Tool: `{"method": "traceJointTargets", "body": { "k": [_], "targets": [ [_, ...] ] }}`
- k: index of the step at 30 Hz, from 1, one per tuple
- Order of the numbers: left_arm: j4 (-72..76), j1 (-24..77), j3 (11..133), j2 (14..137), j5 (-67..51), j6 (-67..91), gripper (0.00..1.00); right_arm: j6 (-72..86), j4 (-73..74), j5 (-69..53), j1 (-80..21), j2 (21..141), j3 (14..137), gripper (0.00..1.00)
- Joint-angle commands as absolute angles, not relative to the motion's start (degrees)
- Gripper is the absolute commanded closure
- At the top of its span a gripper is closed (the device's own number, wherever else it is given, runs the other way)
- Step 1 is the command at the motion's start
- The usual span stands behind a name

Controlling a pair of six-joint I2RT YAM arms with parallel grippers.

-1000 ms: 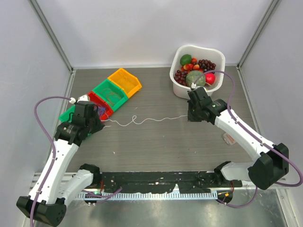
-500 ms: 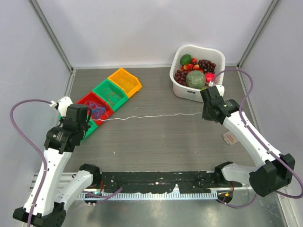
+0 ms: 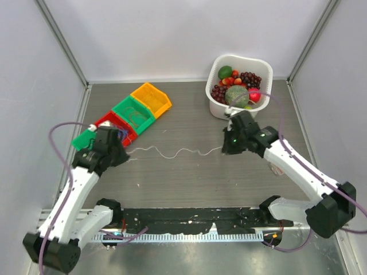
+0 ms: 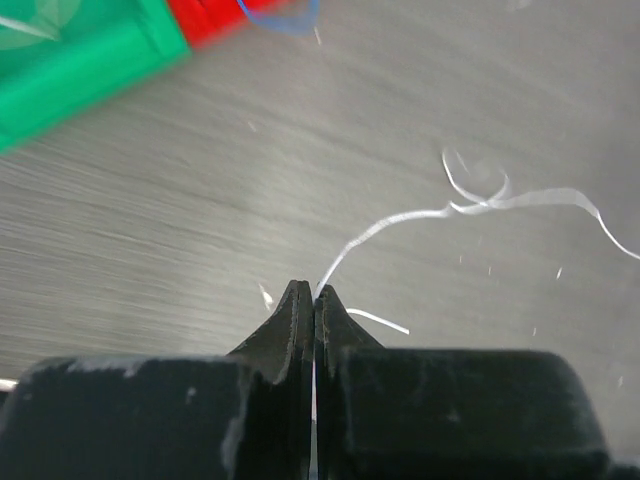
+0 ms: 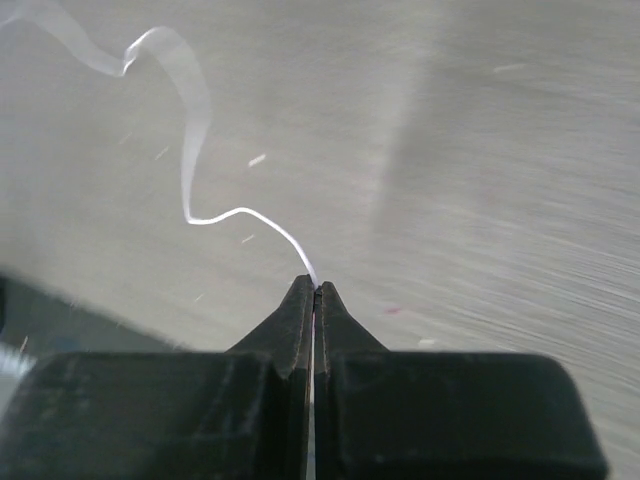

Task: Untangle the cables

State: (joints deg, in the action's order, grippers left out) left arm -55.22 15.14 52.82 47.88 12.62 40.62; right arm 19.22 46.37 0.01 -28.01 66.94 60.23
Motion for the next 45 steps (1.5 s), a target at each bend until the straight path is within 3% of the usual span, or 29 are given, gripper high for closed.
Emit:
{"method": "traceJointTargets", "body": {
  "k": [1,5,13,16,19,23,26,30,33,41,45],
  "targets": [
    [-46.5,18.1,48.3,55.7,-5.4,42.1,1.0,24.5,35.3,-17.0,-38.4,71.7,57.6,0.99],
    [-42.7,27.1,49.2,62.2,-6.4,40.7,0.95,34.0,23.0,-22.9,-41.2,75.0,54.9,0.99],
    [-35.9,37.9,53.6,76.7,-6.9,38.2,0.75,31.2,27.4,-21.9,-40.7,85.3,57.0,0.99],
    [-37.8,39.2,57.7,81.2,-5.6,35.6,0.57,31.1,30.2,-19.3,-39.6,86.2,57.8,0.88],
    [-38.4,39.6,59.1,80.9,-4.8,33.5,0.32,30.1,33.4,-16.5,-38.5,85.5,58.1,0.75],
    [-38.1,39.6,58.7,79.3,-4.7,29.6,0.11,28.7,37.3,-13.7,-36.9,81.9,58.0,0.57],
    [-38.5,39.7,58.5,80.3,-4.3,26.6,0.07,28.0,39.1,-13.1,-33.9,77.4,57.1,0.48],
    [-39.5,39.7,60.5,84.2,-0.3,27.1,0.0,27.7,40.2,-15.0,-28.6,72.3,55.8,0.47],
    [-47.9,38.7,66.2,91.2,9.1,40.4,0.05,27.5,40.9,-16.0,-26.5,70.2,55.7,0.48],
    [-41.9,34.6,63.5,91.4,3.6,70.4,0.06,28.5,41.7,-15.2,-25.8,68.3,56.3,0.49],
    [-48.6,32.6,70.3,98.2,3.9,76.5,0.09,28.6,41.7,-14.9,-25.8,66.2,54.7,0.5]
  ]
}}
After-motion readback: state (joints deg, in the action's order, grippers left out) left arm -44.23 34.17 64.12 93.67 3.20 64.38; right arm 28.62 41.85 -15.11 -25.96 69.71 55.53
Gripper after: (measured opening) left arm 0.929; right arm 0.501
